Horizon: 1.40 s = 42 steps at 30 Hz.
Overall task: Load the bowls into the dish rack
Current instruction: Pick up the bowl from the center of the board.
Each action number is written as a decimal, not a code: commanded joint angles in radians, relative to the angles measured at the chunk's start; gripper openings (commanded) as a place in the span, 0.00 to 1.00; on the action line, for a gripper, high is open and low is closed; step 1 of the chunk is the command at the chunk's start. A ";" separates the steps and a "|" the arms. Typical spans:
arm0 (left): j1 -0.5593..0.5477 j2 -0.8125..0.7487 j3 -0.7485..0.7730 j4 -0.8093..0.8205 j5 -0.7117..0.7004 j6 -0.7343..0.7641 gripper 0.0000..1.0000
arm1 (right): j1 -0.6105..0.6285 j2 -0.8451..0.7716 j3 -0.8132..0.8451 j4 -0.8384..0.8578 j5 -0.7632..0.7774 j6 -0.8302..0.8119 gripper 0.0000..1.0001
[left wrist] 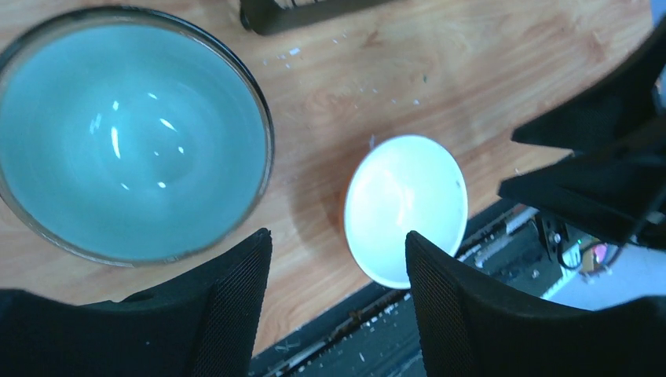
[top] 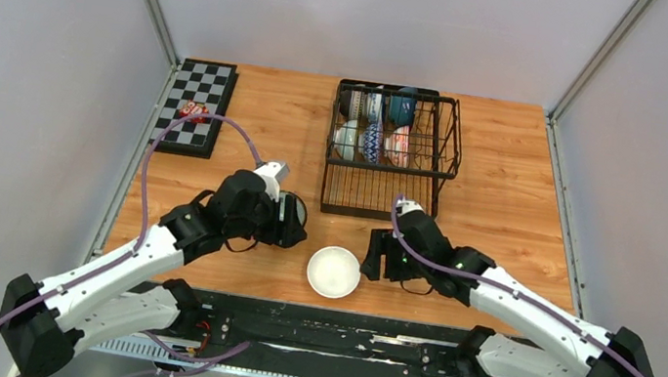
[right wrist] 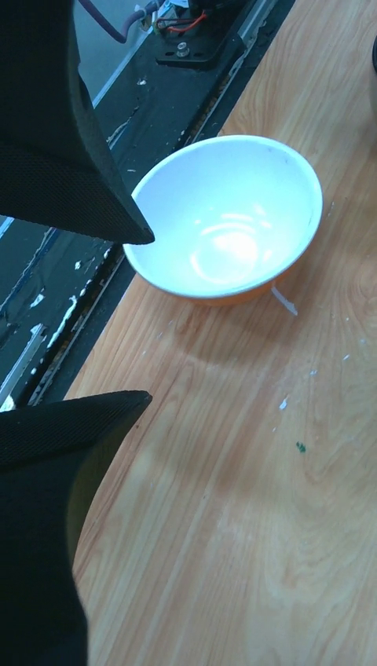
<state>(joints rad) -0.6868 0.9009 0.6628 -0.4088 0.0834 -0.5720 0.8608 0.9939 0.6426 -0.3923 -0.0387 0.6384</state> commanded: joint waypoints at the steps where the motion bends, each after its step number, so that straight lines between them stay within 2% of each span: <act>1: -0.047 -0.069 -0.015 -0.081 -0.004 -0.045 0.65 | 0.051 0.058 0.047 0.068 0.038 0.034 0.70; 8: -0.075 -0.098 -0.068 -0.062 0.011 -0.089 0.66 | 0.085 0.161 0.064 0.134 0.078 0.047 0.58; 16: -0.083 -0.075 -0.119 0.025 0.081 -0.127 0.66 | 0.125 0.285 0.096 0.161 0.120 0.038 0.49; 20: -0.088 -0.070 -0.134 0.038 0.092 -0.130 0.65 | 0.140 0.337 0.109 0.167 0.130 0.033 0.41; 24: -0.098 -0.061 -0.152 0.063 0.096 -0.143 0.64 | 0.158 0.369 0.127 0.162 0.150 0.014 0.24; 27: -0.112 -0.034 -0.158 0.077 0.090 -0.148 0.64 | 0.166 0.377 0.139 0.142 0.171 0.001 0.06; 28: -0.120 -0.026 -0.159 0.083 0.084 -0.150 0.64 | 0.170 0.376 0.142 0.136 0.180 -0.001 0.03; 42: -0.224 0.102 -0.153 0.152 -0.045 -0.191 0.63 | 0.280 0.319 0.221 0.005 0.363 -0.028 0.03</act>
<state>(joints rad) -0.8860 0.9771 0.5087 -0.3035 0.0986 -0.7433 1.0973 1.3571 0.8131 -0.3256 0.2302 0.6243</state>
